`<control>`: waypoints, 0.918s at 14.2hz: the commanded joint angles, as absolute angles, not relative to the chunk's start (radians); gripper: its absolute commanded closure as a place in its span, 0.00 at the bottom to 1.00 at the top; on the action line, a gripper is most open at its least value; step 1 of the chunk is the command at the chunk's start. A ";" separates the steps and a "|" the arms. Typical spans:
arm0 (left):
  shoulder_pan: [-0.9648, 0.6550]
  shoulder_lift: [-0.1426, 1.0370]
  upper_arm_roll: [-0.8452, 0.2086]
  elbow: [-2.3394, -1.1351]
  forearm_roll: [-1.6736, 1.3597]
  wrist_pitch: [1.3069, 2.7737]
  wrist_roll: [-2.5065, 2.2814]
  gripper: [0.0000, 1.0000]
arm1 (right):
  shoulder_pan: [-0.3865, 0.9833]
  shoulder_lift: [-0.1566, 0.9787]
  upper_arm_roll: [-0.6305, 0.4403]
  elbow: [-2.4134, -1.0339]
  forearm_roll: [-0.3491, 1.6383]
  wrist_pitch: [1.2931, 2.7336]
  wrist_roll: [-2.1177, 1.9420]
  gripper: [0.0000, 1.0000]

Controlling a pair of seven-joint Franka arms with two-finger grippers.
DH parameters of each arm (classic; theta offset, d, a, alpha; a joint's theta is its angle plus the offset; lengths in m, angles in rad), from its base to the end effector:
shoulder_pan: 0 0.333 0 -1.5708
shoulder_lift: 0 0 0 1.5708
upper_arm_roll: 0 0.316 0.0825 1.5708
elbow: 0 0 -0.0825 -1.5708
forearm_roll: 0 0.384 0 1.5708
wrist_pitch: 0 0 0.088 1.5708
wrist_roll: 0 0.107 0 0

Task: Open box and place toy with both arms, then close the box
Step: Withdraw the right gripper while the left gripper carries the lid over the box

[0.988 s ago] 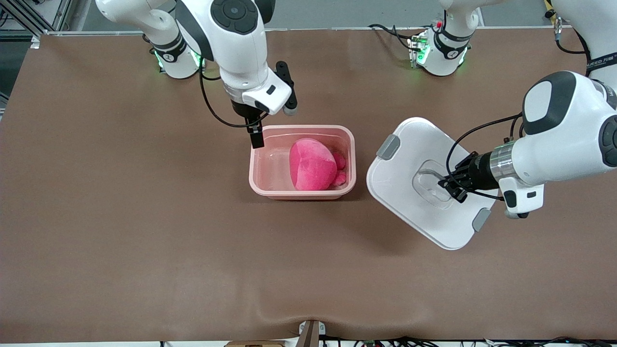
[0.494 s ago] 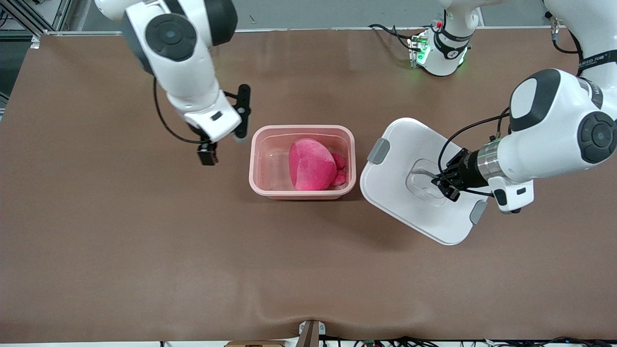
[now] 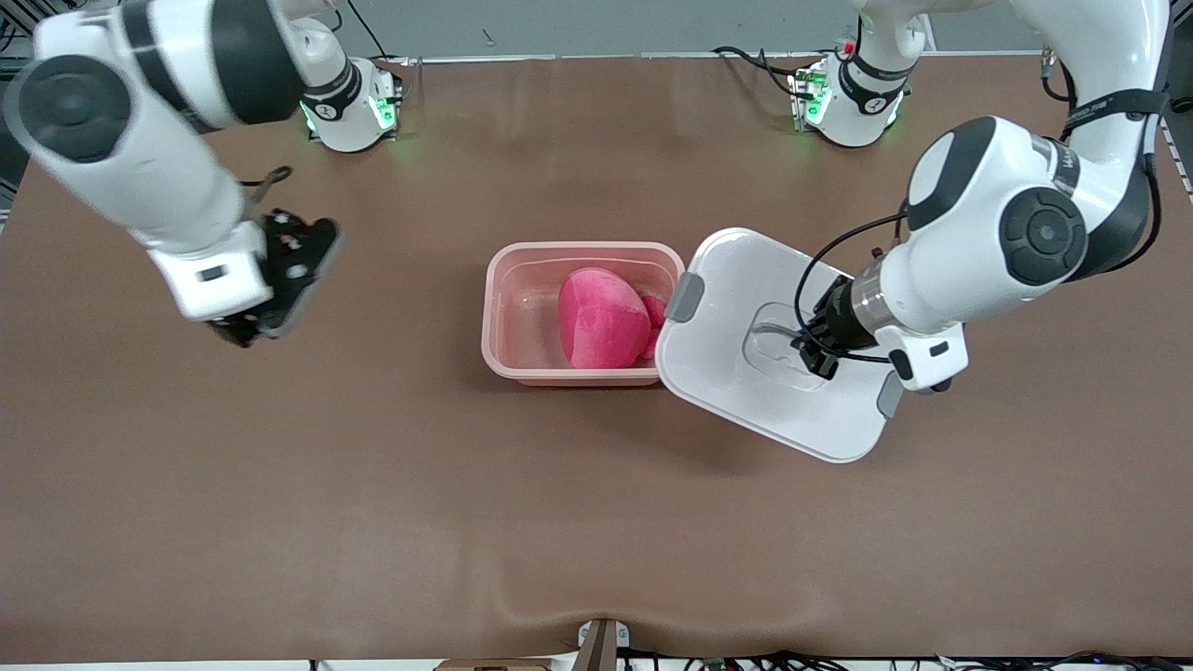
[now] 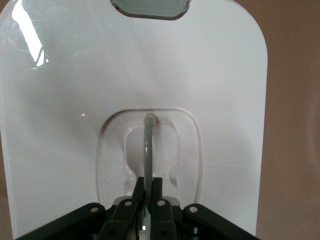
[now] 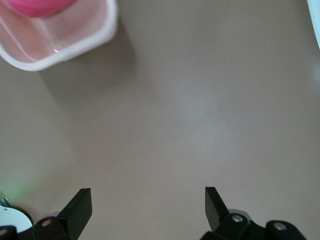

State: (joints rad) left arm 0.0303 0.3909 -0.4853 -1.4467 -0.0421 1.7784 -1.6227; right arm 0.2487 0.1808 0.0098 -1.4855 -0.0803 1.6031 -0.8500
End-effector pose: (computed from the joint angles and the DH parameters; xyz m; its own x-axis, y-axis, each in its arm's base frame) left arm 0.6157 -0.2512 0.4859 0.3444 0.9135 -0.2166 0.9328 -0.3590 -0.0306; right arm 0.5912 0.1472 0.5625 0.4394 0.8926 -0.1004 0.8973 -0.4413 0.0040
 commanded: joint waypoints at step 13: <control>-0.242 0.452 -0.486 -1.454 0.170 1.979 -2.209 1.00 | -0.021 0.092 -0.025 -1.506 0.003 1.530 -0.243 0.00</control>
